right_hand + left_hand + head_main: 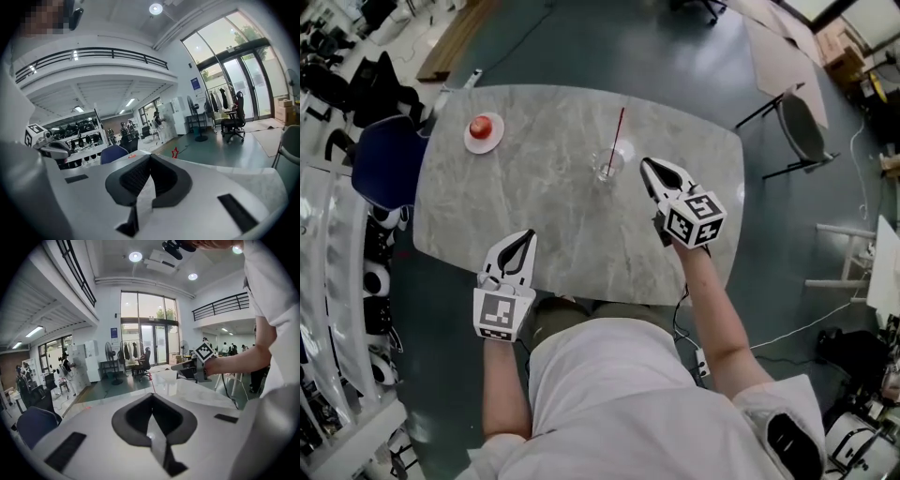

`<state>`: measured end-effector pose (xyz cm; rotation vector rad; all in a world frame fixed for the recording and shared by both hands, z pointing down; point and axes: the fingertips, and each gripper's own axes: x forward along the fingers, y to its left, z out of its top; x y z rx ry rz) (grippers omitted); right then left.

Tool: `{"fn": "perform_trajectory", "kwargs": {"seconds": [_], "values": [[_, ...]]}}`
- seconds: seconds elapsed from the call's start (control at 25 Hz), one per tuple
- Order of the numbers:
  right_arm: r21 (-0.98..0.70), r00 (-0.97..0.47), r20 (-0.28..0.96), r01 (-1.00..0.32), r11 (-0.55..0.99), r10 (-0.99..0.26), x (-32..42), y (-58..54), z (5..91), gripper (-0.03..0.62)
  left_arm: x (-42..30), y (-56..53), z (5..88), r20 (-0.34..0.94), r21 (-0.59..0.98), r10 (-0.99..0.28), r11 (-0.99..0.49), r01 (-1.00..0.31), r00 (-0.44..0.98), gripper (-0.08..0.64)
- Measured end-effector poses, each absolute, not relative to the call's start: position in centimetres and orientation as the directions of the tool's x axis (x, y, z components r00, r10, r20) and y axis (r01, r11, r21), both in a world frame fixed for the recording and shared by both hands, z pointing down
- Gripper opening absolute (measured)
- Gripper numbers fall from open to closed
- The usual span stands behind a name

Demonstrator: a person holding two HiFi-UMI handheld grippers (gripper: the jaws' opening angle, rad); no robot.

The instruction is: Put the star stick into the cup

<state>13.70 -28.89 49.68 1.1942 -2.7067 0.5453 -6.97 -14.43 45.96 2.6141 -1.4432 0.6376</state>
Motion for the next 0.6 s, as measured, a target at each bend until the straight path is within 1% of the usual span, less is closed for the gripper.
{"fn": "perform_trajectory", "kwargs": {"seconds": [0.28,0.6], "values": [[-0.229,-0.646,0.209,-0.762,0.606,-0.734,15.4,-24.0,45.1,0.012,-3.9,-16.5,44.0,0.323,-0.105,-0.754,-0.629,-0.77,0.572,0.002],[-0.138,-0.607,0.184,-0.795,0.591,-0.773,17.4,-19.1,41.7,0.011,-0.2,-18.0,41.2,0.241,-0.065,-0.695,-0.708,-0.704,0.677,0.002]]}}
